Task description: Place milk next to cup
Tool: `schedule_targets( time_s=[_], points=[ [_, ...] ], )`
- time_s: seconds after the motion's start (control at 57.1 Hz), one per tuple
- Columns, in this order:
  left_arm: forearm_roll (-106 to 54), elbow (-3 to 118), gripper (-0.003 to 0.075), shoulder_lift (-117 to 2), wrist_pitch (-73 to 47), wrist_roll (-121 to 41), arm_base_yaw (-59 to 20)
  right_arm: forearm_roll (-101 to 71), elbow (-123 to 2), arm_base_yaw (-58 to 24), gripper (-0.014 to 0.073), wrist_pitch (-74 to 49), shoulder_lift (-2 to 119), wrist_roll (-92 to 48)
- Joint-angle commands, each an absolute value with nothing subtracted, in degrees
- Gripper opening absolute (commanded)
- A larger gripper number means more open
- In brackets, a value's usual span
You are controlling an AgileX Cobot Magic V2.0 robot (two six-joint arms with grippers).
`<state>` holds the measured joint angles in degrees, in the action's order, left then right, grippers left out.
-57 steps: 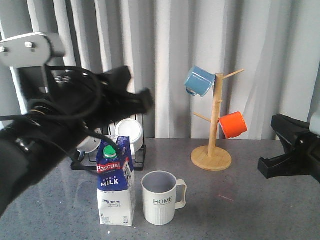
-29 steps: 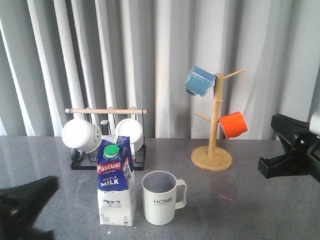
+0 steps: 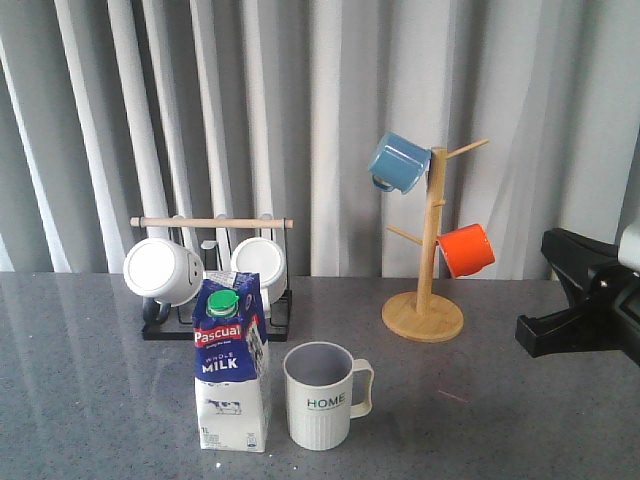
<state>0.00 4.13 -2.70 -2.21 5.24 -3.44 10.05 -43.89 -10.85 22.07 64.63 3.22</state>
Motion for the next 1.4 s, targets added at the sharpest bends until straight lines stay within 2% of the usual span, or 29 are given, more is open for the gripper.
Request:
schedule_targets(
  time_s=[0.0, 0.158, 1.383],
  points=[
    [0.6, 2.5, -0.0007, -1.7, 0.0, 7.3, -3.2, 10.1, -45.3, -10.6, -0.0008, 26.1, 63.5, 3.2],
    [-0.6, -0.2, -0.0007, 1.6, 0.0, 7.0, -3.2, 10.1, -45.3, -10.6, -0.0008, 26.1, 63.5, 3.2],
    [-0.5, -0.2, -0.0006, 1.4, -1.1, 7.0, -3.2, 9.4, -44.9, -10.4, -0.0008, 27.4, 62.8, 2.2]
  ],
)
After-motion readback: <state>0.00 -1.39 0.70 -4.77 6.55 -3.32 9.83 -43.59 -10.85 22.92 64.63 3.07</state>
